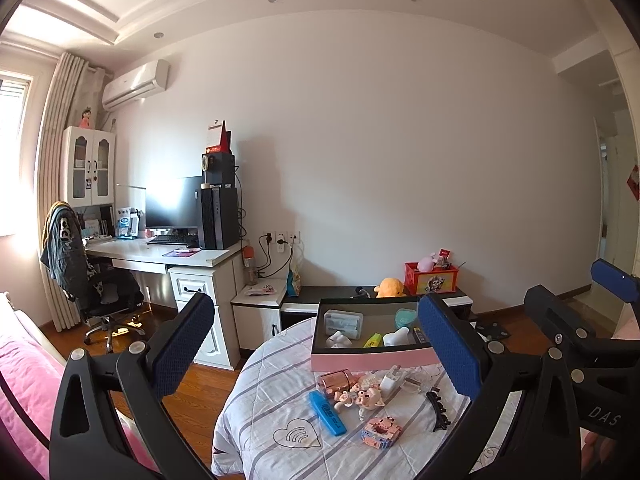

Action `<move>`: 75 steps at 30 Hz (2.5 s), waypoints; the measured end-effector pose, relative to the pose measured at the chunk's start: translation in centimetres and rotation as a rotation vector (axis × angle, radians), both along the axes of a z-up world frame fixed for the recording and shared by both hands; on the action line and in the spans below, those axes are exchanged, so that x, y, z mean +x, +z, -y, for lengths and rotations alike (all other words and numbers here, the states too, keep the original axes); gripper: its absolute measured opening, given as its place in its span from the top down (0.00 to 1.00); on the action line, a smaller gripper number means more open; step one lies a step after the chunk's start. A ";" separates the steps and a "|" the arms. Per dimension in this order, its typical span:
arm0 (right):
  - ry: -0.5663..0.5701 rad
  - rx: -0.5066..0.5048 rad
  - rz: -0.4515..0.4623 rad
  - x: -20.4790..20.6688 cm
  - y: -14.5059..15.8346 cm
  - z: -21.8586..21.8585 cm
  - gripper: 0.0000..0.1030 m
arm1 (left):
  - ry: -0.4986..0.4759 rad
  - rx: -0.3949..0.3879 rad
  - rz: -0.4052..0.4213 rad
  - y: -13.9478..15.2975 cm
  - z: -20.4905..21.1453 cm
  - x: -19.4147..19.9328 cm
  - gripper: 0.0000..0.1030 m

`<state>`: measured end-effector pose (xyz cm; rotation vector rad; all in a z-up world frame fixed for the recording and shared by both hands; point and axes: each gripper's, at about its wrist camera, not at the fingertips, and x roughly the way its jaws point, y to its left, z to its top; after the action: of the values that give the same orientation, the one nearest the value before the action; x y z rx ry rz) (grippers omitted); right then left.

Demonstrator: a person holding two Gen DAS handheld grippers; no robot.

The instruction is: Organize rigid objects

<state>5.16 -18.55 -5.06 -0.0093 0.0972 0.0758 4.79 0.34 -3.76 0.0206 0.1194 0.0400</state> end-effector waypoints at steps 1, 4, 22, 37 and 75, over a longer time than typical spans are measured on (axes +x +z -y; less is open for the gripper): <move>-0.002 0.000 -0.002 0.0 0.0 0.0 0.00 | 0.000 0.001 0.000 0.0 0.1 0.0 0.00; -0.006 0.001 -0.010 0.1 0.0 0.1 0.00 | -0.003 0.004 -0.007 -0.1 0.1 0.1 0.00; -0.010 0.010 -0.075 2.0 -1.4 0.5 0.00 | -0.034 0.005 -0.093 -2.0 0.4 2.8 0.00; -0.006 -0.020 -0.381 10.5 -11.3 0.6 0.00 | -0.042 -0.048 -0.474 -13.7 -3.5 11.5 0.00; 0.109 -0.080 -0.602 18.5 -19.1 -1.5 0.35 | -0.013 -0.026 -0.711 -22.0 -1.8 21.1 0.00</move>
<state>23.62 -17.01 -24.16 -0.0720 0.7018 0.1823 25.92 2.18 -25.72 0.0087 0.8310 0.0161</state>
